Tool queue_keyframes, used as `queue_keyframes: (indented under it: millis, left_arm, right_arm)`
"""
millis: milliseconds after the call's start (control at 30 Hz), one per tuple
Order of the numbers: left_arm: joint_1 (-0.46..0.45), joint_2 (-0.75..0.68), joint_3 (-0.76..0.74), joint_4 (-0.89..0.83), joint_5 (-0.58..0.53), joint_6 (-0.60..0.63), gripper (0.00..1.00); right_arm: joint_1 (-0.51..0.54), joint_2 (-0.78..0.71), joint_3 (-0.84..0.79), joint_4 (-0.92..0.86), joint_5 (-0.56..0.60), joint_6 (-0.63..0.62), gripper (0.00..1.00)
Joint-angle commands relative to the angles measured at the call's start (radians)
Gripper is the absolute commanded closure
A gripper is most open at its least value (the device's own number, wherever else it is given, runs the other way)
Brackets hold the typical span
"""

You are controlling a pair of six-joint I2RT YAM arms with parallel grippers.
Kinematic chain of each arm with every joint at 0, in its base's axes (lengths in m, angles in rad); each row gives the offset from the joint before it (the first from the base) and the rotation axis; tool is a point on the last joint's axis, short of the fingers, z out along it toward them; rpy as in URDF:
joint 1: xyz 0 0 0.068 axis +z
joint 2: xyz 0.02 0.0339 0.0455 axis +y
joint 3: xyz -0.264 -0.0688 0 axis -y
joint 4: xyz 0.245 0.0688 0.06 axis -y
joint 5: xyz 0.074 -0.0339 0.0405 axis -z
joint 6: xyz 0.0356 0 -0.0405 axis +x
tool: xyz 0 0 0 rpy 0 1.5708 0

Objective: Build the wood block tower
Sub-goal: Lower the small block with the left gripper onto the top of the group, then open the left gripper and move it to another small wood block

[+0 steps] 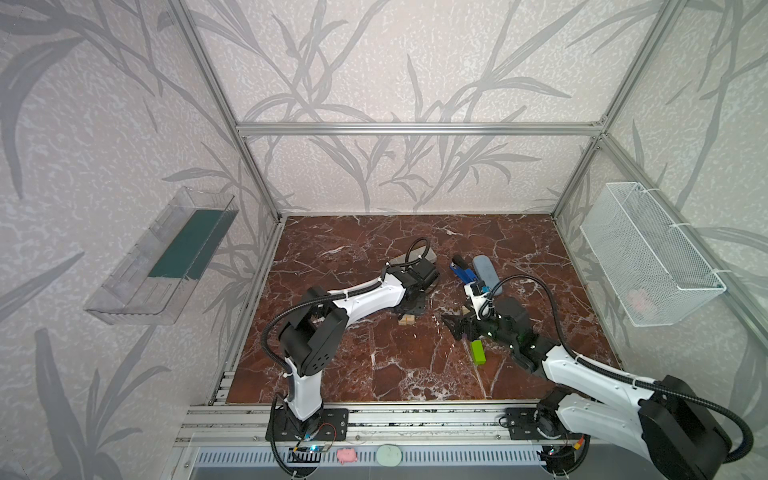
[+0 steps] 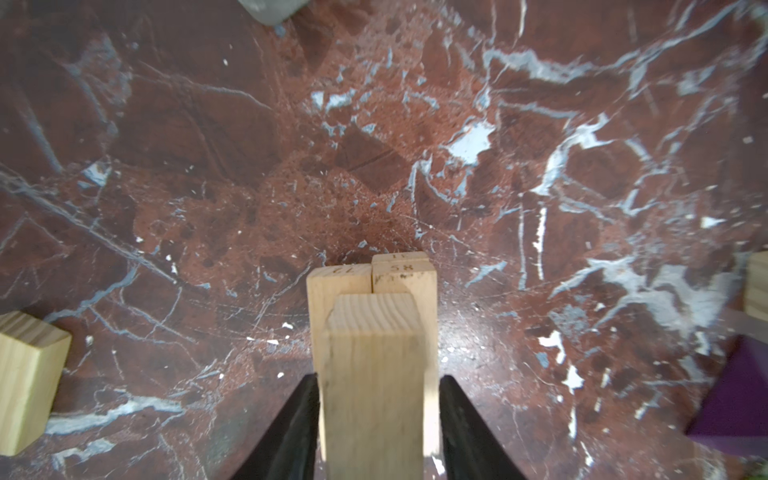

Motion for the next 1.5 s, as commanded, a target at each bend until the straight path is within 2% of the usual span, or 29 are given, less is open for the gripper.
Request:
queue_keyframes:
  millis: [0,233,500,667,900,1033,1233,1467]
  left_arm:
    - [0.003,-0.075,0.014,-0.032,-0.012,-0.004,0.51]
    - [0.009,-0.198,-0.038,-0.042,-0.063,0.012,0.42]
    - [0.050,-0.384,-0.194,0.006,-0.148,0.023,0.34]
    - [0.117,-0.504,-0.317,0.055,-0.151,0.024,0.30]
    - [0.272,-0.602,-0.449,0.105,-0.105,0.047,0.24]
    - [0.373,-0.608,-0.500,0.136,-0.049,0.058,0.21]
    - [0.495,-0.562,-0.537,0.199,0.032,0.064,0.18]
    - [0.546,-0.457,-0.532,0.284,0.114,0.103,0.18]
  right_arm:
    - [-0.002,0.013,0.021,0.007,-0.029,-0.003,0.01]
    - [-0.002,0.038,0.038,0.009,-0.087,0.005,0.01]
    - [0.032,0.090,0.085,-0.035,-0.073,0.009,0.01]
    - [0.080,0.115,0.112,-0.061,-0.042,-0.012,0.01]
    - [0.166,0.166,0.150,-0.081,-0.005,-0.049,0.01]
    - [0.218,0.194,0.174,-0.087,0.016,-0.078,0.01]
    - [0.242,0.220,0.178,-0.052,-0.014,-0.076,0.01]
    - [0.255,0.223,0.186,-0.068,-0.006,-0.090,0.01]
